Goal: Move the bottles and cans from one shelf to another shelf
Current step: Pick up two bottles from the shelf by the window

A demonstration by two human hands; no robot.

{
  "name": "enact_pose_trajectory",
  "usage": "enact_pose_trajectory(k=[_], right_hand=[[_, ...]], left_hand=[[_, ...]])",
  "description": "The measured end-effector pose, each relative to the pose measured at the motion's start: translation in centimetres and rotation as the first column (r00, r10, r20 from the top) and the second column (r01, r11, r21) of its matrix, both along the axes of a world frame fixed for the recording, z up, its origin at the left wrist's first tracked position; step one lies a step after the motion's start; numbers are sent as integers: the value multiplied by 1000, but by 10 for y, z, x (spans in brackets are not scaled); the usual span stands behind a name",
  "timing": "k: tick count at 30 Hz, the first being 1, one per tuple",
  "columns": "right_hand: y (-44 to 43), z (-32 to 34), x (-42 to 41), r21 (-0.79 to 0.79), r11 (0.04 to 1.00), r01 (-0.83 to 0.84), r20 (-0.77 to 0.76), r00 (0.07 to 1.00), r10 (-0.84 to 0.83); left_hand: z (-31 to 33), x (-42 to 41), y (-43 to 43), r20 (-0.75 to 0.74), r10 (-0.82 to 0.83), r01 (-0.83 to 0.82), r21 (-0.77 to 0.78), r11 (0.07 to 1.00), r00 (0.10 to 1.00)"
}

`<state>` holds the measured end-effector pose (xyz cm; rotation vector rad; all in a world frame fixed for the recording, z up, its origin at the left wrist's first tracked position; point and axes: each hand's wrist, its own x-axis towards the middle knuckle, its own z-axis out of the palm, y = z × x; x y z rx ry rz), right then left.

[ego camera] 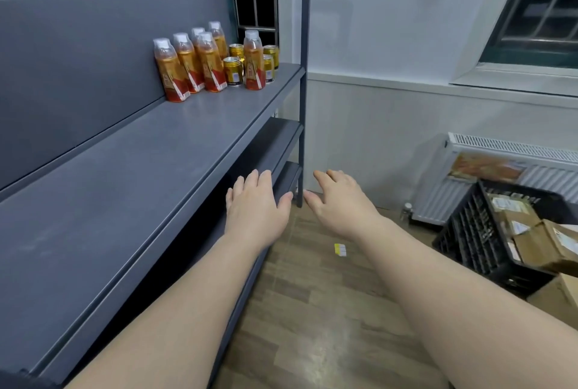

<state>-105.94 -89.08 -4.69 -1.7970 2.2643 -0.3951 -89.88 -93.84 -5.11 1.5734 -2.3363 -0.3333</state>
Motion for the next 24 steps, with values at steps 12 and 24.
enact_pose_trajectory(k=[12, 24], right_hand=[[-90, -1, -89, 28, 996, -89, 24, 996, 88], [-225, 7, -111, 25, 990, -136, 29, 990, 135]], left_hand=[[10, -72, -77, 35, 112, -112, -12, 994, 993], [12, -104, -210, -14, 161, -161, -11, 987, 987]])
